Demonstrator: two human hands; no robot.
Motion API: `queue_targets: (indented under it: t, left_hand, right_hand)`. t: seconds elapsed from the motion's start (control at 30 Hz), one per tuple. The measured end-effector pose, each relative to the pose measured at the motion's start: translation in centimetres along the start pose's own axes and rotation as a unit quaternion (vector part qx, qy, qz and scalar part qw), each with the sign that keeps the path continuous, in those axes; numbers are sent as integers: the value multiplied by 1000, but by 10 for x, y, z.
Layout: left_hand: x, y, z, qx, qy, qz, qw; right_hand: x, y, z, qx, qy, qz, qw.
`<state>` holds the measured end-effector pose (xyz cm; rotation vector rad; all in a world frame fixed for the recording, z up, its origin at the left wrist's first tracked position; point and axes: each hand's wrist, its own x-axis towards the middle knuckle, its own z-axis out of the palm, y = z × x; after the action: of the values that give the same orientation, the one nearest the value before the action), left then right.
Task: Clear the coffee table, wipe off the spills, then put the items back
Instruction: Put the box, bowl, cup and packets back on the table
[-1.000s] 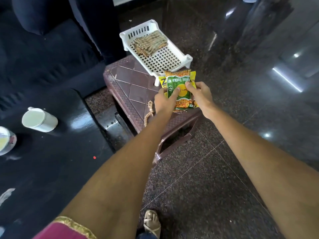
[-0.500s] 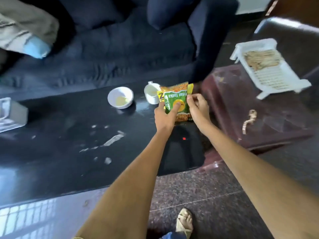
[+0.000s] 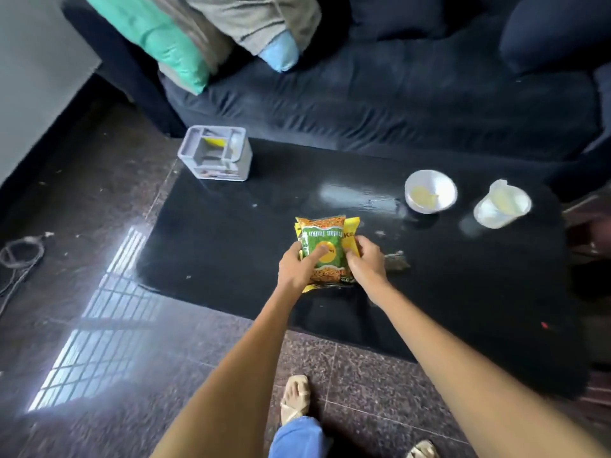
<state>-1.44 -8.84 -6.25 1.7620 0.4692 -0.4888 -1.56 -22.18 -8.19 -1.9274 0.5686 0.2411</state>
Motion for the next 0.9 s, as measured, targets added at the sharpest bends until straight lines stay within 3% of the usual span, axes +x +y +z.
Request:
queue_targets:
  t: [0.3,0.67,0.9]
  left_hand:
    - [54,-20,-116,30,53,-5,998]
    - [101,-13,-113,37,46,-41,997]
    - [102,-15,-112,35,38,-24,998]
  right_hand:
    - [20,-46,128,-26,-37,14,999]
    - [56,-50,134,-70,-33,72,994]
    - [40,-46,145,-96,53,60,992]
